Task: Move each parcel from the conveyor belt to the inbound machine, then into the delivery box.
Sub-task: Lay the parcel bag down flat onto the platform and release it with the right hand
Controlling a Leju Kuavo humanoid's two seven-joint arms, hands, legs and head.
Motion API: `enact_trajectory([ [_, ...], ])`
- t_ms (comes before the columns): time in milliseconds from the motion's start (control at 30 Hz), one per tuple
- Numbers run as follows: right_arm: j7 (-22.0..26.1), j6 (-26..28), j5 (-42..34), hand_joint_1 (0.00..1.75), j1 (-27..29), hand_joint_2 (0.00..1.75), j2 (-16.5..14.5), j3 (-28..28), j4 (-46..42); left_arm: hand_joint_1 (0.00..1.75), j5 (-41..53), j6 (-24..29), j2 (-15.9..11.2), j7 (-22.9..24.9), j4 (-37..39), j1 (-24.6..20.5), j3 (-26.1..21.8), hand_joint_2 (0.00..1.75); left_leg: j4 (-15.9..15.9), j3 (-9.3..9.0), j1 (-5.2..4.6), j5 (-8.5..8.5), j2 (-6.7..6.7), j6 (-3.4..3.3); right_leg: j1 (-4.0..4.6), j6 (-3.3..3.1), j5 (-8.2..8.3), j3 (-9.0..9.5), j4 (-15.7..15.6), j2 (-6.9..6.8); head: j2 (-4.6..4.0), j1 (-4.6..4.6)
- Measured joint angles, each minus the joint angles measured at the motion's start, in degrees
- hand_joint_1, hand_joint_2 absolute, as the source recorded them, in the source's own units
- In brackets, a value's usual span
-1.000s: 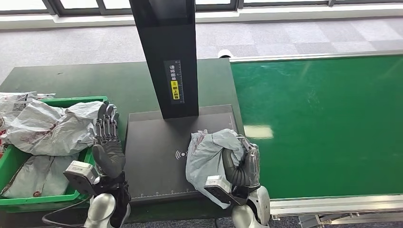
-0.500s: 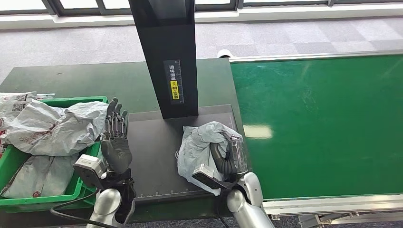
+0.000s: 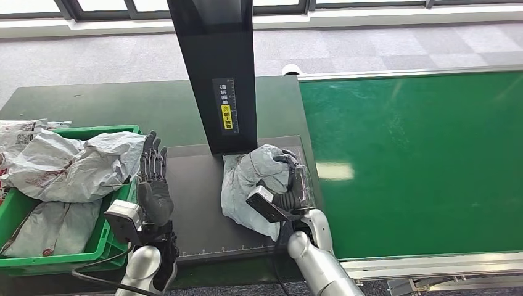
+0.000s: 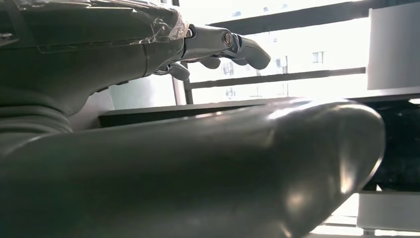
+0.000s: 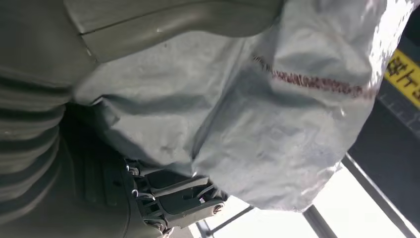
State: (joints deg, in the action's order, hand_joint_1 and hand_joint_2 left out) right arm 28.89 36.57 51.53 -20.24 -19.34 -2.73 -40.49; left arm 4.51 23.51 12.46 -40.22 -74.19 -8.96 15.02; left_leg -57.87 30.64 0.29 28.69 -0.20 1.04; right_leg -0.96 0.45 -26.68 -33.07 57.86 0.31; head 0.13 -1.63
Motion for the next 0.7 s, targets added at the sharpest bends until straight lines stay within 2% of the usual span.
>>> enact_trajectory([
  [167, 0.0, -6.2, -4.0, 0.0, 0.1, 0.0, 0.1, -5.1, 0.3, 0.0, -2.4, 4.7, 0.2, 0.0, -0.1, 0.4, -1.4, 0.0, 0.0, 0.0, 0.0, 0.0, 0.0, 0.0, 0.04, 0.0, 0.0, -0.04, 0.0, 0.01, 0.0, 0.01],
  [267, -0.4, -7.4, -4.9, 0.0, 1.0, 0.0, 0.2, -8.0, -1.0, 0.0, -3.2, 6.5, 0.5, 0.0, -0.1, 0.7, -2.2, 0.0, 0.0, 0.03, 0.0, 0.0, -0.01, 0.01, 0.05, -0.01, -0.01, -0.07, 0.0, 0.0, 0.0, 0.01],
  [400, -0.7, -9.8, -8.0, 0.0, 3.1, 1.75, 1.0, -10.3, -4.1, 0.0, -3.4, 8.3, 0.7, 0.2, -0.2, 1.1, -2.8, 0.0, 0.0, 0.05, 0.01, 0.0, -0.02, 0.0, 0.03, -0.01, -0.01, -0.07, 0.0, -0.01, 0.0, 0.01],
  [500, -1.4, -13.5, -11.0, 0.0, 7.4, 1.75, 2.5, -12.1, -10.7, 0.0, -2.8, 10.1, 0.7, 1.3, -0.8, 2.1, -2.9, 0.0, 0.0, 0.08, 0.0, 0.01, -0.04, 0.0, 0.0, 0.0, -0.01, -0.08, 0.0, -0.03, 0.0, 0.0],
  [700, -3.4, -14.5, -10.6, 0.0, 13.1, 1.75, 4.7, -14.6, -21.1, 0.0, -2.0, 11.7, 0.7, 2.3, -2.3, 3.7, -2.9, 0.0, 0.0, 0.17, 0.0, 0.02, -0.03, -0.01, 0.0, 0.0, -0.01, -0.17, 0.0, -0.02, 0.0, 0.01],
])
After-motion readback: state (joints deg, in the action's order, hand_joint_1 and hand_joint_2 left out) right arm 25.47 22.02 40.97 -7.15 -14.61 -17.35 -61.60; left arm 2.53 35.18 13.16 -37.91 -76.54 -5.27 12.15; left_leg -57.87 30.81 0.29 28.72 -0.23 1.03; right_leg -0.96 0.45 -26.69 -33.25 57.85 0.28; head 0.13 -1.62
